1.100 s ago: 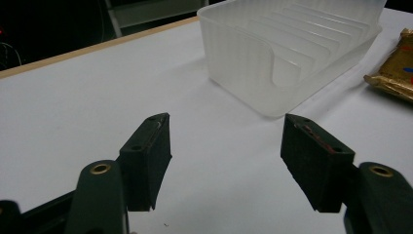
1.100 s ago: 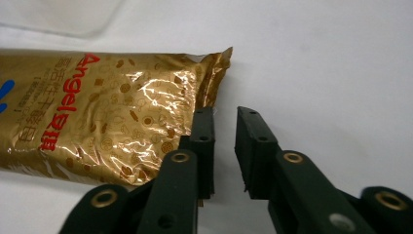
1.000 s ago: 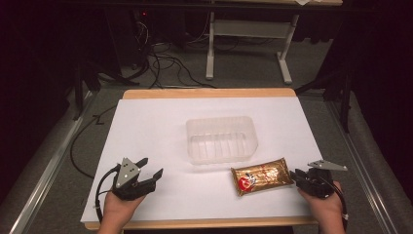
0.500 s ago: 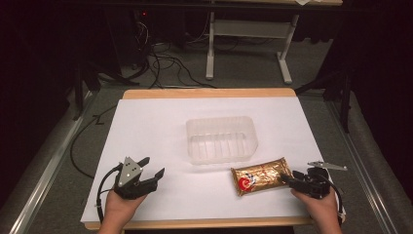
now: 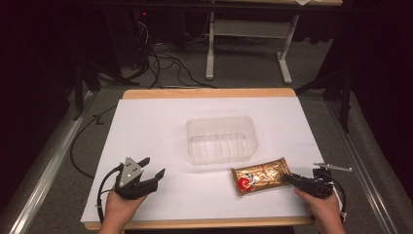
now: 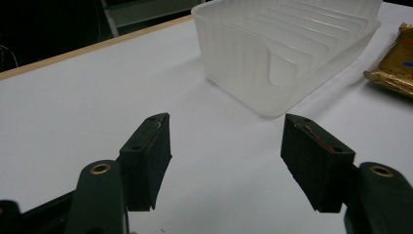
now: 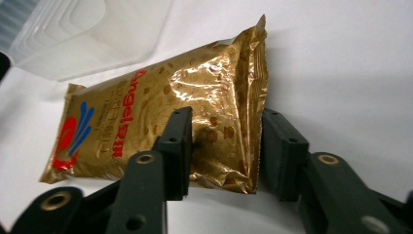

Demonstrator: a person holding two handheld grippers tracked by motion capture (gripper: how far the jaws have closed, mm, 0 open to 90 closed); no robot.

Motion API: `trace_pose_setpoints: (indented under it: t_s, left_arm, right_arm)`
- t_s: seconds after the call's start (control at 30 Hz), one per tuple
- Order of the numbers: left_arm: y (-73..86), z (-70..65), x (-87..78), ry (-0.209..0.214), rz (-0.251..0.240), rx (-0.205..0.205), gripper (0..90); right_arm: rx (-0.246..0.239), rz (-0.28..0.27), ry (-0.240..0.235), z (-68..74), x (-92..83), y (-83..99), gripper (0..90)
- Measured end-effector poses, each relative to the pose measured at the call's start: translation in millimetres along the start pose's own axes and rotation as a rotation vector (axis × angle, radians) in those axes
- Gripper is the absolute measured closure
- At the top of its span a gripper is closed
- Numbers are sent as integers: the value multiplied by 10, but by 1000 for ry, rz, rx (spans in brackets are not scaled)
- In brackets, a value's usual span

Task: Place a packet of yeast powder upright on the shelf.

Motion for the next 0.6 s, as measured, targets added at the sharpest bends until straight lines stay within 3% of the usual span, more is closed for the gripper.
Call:
trace_pose_setpoints:
  t_s: [0.2, 0.5, 0.57, 0.6]
  left_arm:
    - [0, -5, 2, 2, 1, 0, 360]
    - [1, -7, 2, 2, 1, 1, 360]
    - [1, -6, 2, 1, 1, 2, 360]
    - [2, -6, 4, 1, 2, 2, 359]
  right_arm:
    - [63, 2, -68, 3, 18, 8, 645]
    - [103, 8, -104, -10, 29, 21, 719]
    - [105, 20, -105, -3, 29, 33, 747]
    - [94, 25, -111, 22, 36, 39, 836]
Point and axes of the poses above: each handheld gripper's, and its own axes: x roughly forward along the jaws, y roughly out of its underside, z roughly to its left, the point moved 10 cm from there along x, roughly forward along the jaws, and after that the axes turned 3 degrees about x, right-handed, at the moved point
